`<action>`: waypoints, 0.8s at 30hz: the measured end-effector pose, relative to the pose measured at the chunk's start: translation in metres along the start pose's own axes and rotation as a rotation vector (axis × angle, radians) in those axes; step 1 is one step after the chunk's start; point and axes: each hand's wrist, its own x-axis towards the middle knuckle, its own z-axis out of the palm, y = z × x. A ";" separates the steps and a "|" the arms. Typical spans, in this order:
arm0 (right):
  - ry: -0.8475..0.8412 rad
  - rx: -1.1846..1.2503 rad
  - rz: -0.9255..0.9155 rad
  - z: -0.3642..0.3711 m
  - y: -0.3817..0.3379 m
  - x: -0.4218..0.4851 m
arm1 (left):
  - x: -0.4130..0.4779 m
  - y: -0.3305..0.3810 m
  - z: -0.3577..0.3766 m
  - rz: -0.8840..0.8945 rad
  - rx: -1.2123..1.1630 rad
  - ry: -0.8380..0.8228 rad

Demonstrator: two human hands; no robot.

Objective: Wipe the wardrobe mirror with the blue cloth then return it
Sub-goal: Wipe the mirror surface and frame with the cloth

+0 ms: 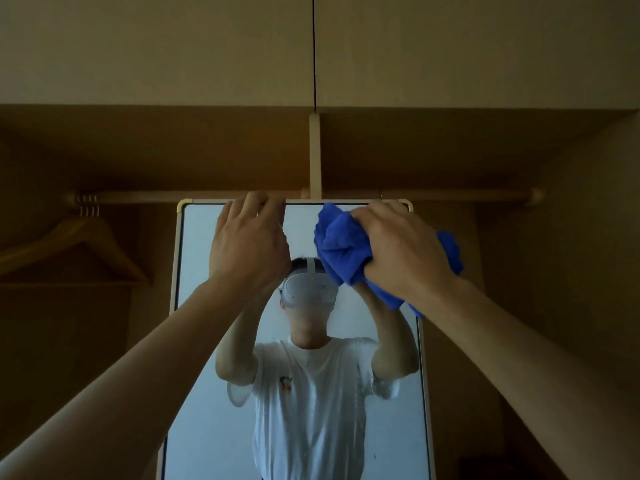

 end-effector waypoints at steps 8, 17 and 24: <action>-0.009 -0.061 -0.083 0.011 -0.008 -0.030 | 0.000 0.004 0.005 0.003 0.083 0.016; 0.149 -0.087 0.146 -0.010 0.028 0.010 | 0.001 -0.003 0.006 -0.011 0.075 -0.027; 0.106 -0.001 0.138 0.003 0.022 -0.020 | 0.000 -0.001 0.008 -0.025 0.012 -0.031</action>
